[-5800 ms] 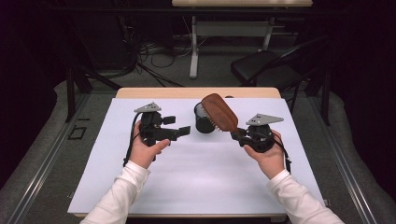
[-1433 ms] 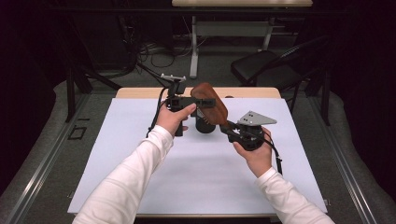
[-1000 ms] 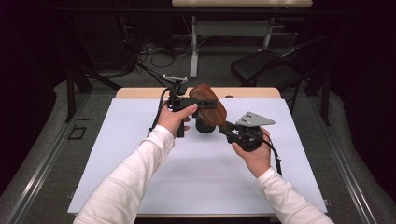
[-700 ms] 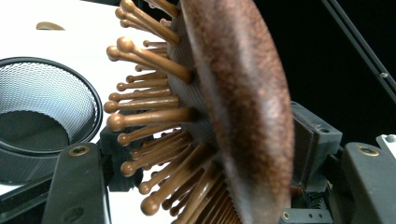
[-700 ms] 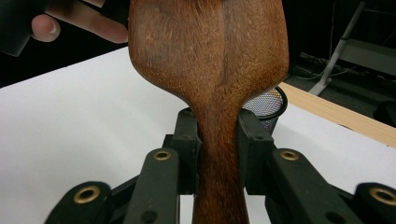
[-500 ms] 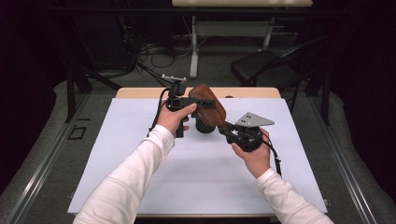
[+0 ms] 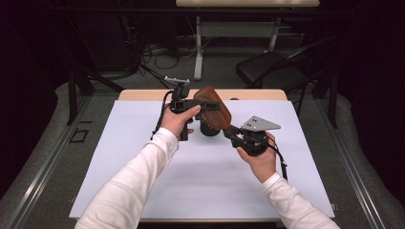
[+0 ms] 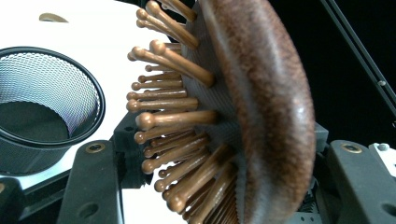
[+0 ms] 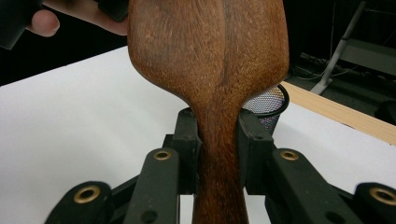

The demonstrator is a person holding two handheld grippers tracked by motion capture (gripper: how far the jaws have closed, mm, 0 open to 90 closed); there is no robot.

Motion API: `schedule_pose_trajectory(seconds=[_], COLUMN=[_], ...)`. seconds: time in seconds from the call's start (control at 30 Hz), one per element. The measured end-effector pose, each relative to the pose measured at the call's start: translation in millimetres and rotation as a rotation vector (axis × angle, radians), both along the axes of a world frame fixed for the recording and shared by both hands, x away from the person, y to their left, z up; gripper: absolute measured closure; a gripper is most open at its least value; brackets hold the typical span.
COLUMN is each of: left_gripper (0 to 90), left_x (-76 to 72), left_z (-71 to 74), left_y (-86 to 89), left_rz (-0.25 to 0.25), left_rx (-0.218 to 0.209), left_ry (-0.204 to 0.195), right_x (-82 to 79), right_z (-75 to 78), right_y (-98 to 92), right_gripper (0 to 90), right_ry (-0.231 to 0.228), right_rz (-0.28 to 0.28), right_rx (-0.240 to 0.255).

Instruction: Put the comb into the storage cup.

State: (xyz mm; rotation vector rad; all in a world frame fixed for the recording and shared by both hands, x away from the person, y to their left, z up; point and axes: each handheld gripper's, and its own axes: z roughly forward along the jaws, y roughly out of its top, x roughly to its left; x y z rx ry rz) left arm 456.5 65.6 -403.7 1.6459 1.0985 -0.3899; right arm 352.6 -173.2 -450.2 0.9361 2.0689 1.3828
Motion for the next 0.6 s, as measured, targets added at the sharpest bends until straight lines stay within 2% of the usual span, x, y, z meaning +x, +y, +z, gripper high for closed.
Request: schedule_pose_trajectory(seconds=[0.3, 0.6], left_gripper=[41.3, 42.7], left_x=[-0.6, 0.3], left_z=[0.0, -1.0], left_y=[0.5, 2.3], left_rz=[0.007, 0.011], left_rx=[-0.004, -0.008], left_ry=[0.014, 0.056], right_x=[-0.1, 0.3], right_z=[-2.0, -4.8], right_y=[0.4, 1.7], right_gripper=[72.4, 72.5], right_ry=[-0.006, -0.003], right_rz=[0.001, 0.004], right_rx=[-0.010, -0.015])
